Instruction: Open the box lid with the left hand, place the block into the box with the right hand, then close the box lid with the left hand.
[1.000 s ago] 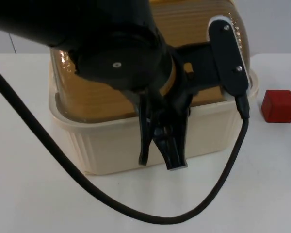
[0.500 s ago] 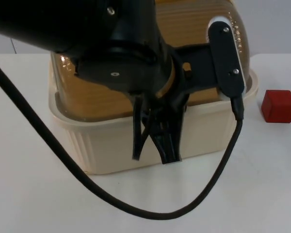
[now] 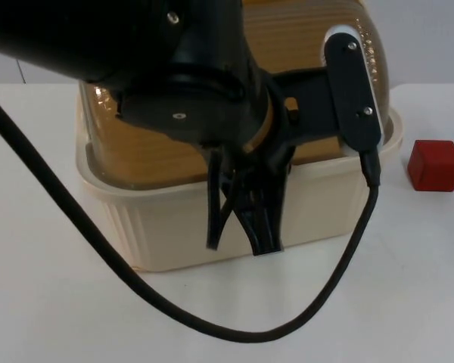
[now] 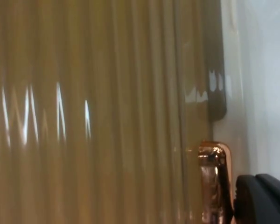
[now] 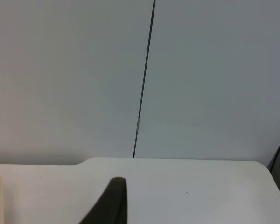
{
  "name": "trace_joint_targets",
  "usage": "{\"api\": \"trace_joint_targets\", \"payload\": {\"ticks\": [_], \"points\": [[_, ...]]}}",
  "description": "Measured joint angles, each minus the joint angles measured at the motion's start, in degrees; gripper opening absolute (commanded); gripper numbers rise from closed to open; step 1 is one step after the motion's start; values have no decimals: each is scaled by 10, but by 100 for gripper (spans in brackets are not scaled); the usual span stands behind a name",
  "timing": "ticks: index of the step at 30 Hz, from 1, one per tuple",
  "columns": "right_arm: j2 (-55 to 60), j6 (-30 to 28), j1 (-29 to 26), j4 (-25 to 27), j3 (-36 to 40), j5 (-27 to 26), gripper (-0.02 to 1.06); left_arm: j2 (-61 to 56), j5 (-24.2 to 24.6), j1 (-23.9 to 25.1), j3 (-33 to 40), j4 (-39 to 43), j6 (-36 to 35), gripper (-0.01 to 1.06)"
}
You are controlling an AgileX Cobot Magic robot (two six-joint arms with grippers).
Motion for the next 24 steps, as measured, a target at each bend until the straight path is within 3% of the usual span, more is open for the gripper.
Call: {"api": "trace_joint_targets", "payload": {"ticks": [24], "points": [[0,2,0,-1,0,0,100,8,32,0,0,82,-44,0]]}}
